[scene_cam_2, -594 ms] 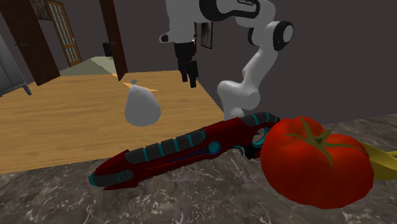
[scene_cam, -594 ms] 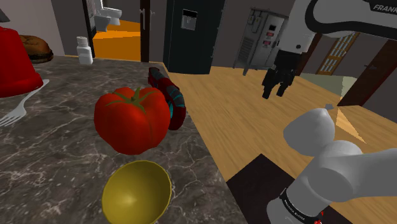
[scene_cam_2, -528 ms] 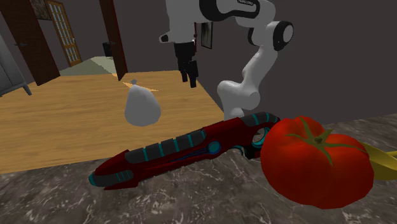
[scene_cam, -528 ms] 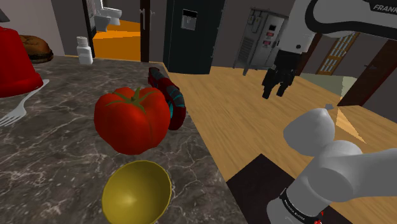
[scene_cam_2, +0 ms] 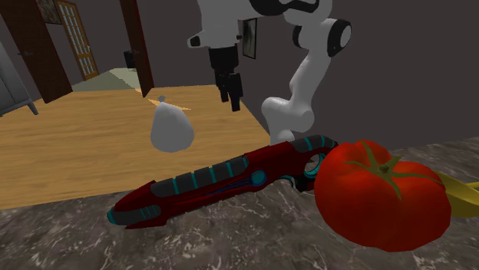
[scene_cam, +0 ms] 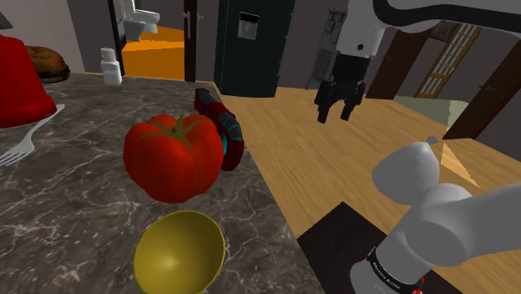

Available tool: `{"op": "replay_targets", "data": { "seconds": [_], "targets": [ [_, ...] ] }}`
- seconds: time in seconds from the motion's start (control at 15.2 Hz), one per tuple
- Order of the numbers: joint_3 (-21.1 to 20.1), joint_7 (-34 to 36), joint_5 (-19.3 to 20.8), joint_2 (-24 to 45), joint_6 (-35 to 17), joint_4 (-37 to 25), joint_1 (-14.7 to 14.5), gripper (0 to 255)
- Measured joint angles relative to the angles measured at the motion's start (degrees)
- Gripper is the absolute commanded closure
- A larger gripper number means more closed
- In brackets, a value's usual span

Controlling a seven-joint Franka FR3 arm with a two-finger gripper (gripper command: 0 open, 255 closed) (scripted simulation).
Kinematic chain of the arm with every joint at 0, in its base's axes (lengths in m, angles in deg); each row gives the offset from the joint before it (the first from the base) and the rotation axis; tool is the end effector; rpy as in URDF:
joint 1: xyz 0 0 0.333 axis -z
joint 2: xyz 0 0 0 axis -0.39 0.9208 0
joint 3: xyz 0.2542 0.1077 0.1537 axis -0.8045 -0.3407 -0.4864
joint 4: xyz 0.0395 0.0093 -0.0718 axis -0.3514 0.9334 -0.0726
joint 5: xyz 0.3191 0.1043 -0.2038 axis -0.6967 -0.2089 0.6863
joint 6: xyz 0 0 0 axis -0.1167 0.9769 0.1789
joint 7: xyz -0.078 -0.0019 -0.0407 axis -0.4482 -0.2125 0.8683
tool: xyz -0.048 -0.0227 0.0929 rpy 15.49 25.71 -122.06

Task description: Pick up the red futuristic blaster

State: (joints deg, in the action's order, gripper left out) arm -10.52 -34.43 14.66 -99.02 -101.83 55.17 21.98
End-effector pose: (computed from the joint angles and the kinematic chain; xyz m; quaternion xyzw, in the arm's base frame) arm 0.3270 0.0590 0.6003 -0.9947 0.0880 0.0520 0.0059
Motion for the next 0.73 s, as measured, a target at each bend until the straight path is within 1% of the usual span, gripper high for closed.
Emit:
{"op": "replay_targets", "data": {
  "seconds": [0.33,0.73],
  "targets": [
    [-5.5,7.2,-2.2,8.5,-0.6,-7.5,-0.8,0],
    [-11.7,16.5,-2.7,19.9,0.0,-19.1,-1.7,0]
  ]
}}
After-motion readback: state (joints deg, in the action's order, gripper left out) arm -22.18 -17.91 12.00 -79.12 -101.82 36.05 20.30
